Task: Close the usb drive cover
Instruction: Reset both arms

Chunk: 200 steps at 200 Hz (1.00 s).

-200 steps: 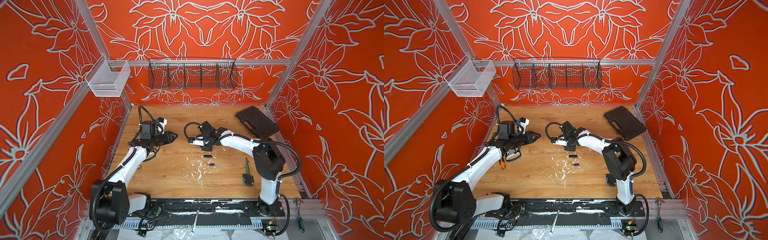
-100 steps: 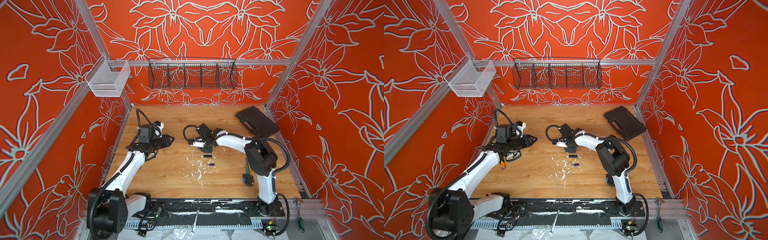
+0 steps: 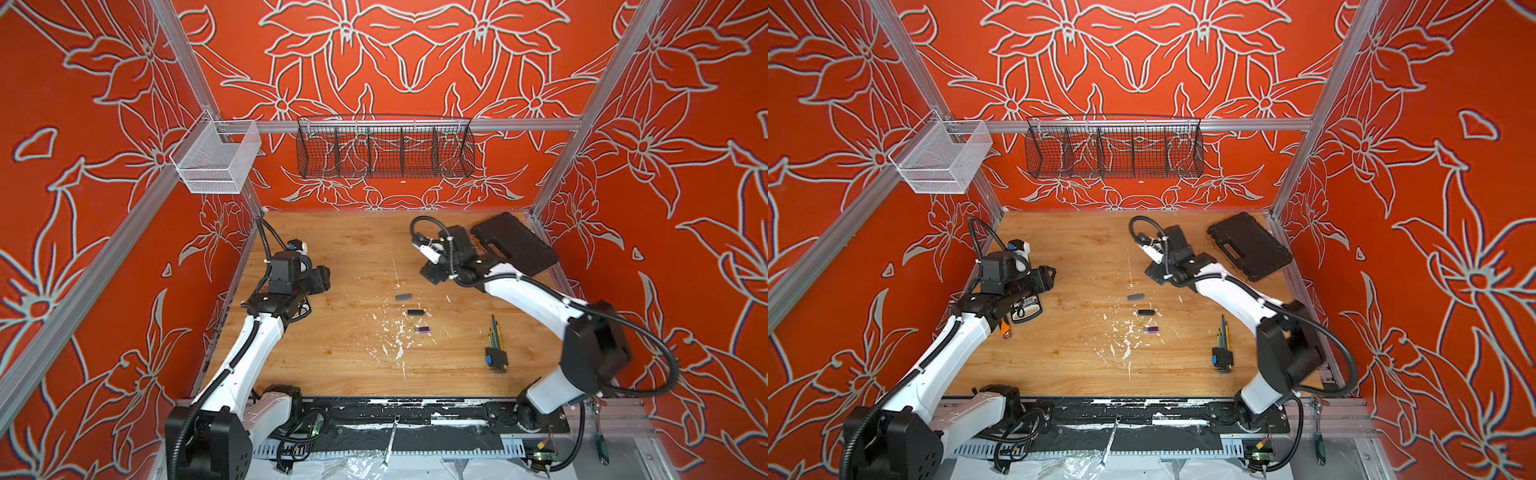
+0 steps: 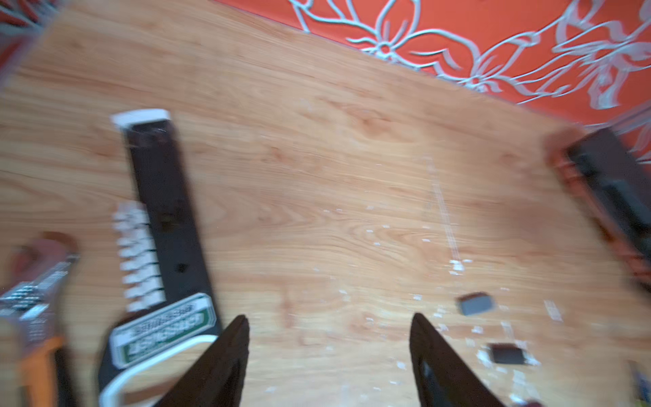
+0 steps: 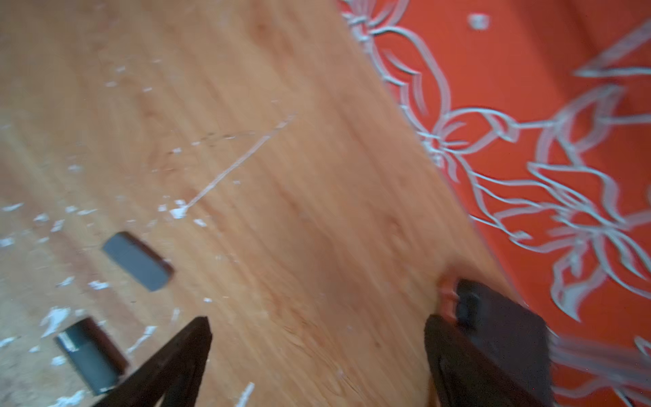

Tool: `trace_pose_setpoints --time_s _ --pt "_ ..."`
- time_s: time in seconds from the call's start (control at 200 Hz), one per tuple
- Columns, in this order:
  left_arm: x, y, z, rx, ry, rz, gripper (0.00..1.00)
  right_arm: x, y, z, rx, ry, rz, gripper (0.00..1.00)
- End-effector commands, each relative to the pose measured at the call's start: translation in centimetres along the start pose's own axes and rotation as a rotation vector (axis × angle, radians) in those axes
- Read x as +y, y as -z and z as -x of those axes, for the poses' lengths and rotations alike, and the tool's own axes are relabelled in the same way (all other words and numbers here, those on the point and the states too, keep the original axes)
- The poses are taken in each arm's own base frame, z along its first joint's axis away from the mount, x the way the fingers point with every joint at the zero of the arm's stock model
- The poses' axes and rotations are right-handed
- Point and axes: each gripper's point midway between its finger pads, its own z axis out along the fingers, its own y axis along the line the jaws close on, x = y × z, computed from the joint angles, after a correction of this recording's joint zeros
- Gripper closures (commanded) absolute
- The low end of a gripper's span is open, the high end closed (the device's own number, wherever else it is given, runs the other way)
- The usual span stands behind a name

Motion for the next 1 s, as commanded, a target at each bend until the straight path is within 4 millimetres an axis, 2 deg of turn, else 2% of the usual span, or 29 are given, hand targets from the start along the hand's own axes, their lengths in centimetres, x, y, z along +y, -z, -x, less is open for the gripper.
trace_pose_setpoints --time_s 0.0,0.115,0.215,0.275,0.345,0.425,0.505,0.595,0.636,0.671,0.706,0.756,0.771,0.781,0.871,0.996 --pt "4.9 -1.3 -0.7 -0.068 -0.031 0.245 0.26 -3.7 1.7 -3.1 -0.050 -0.178 -0.226 0.03" --pt "6.6 -2.7 -0.8 -0.164 -0.015 0.299 0.26 -6.2 3.3 -8.6 -0.021 -0.332 -0.335 0.03" --pt "7.6 -4.1 -1.4 -0.198 -0.033 0.341 0.26 -7.1 3.8 -13.4 -0.016 -0.419 -0.425 0.03" --pt "7.9 -5.0 -2.3 -0.181 -0.029 0.339 0.26 -7.5 3.8 -15.6 -0.039 -0.467 -0.470 0.03" --pt "7.9 -5.6 -3.1 -0.193 -0.030 0.326 0.27 -8.6 3.9 -17.9 -0.065 -0.603 -0.508 0.03" --pt "7.6 -5.6 -3.5 -0.208 -0.036 0.294 0.27 -8.3 3.6 -19.7 -0.070 -0.664 -0.497 0.03" --pt "6.7 -5.4 -3.8 -0.233 -0.071 0.238 0.28 -7.6 3.5 -19.7 -0.159 -0.674 -0.474 0.03" --pt "5.1 -5.7 -4.9 -0.264 -0.144 0.166 0.26 -6.3 2.2 -19.4 -0.188 -0.636 -0.398 0.03" --pt "4.7 -6.1 -4.9 -0.267 -0.169 0.151 0.19 -5.7 1.5 -19.4 -0.194 -0.621 -0.365 0.03" --pt "4.5 -6.5 -4.9 -0.225 -0.171 0.151 0.17 -4.9 0.6 -19.3 -0.200 -0.594 -0.326 0.03" --pt "4.6 -6.9 -4.7 -0.210 -0.176 0.162 0.16 -5.2 0.6 -19.0 -0.232 -0.597 -0.337 0.03" --pt "4.6 -7.5 -4.7 -0.172 -0.175 0.168 0.16 -5.2 0.4 -19.4 -0.188 -0.601 -0.337 0.03" --pt "4.7 -7.5 -4.7 -0.167 -0.170 0.162 0.10 -5.2 0.4 -19.5 -0.170 -0.603 -0.334 0.03" --pt "4.7 -7.5 -4.7 -0.171 -0.166 0.158 0.01 -5.2 0.4 -19.5 -0.164 -0.605 -0.332 0.03" --pt "4.8 -7.5 -4.7 -0.174 -0.161 0.157 0.03 -5.5 0.4 -19.3 -0.202 -0.605 -0.352 0.03" --pt "4.8 -7.5 -4.7 -0.172 -0.161 0.158 0.03 -6.1 -0.2 -19.6 -0.145 -0.635 -0.347 0.03"
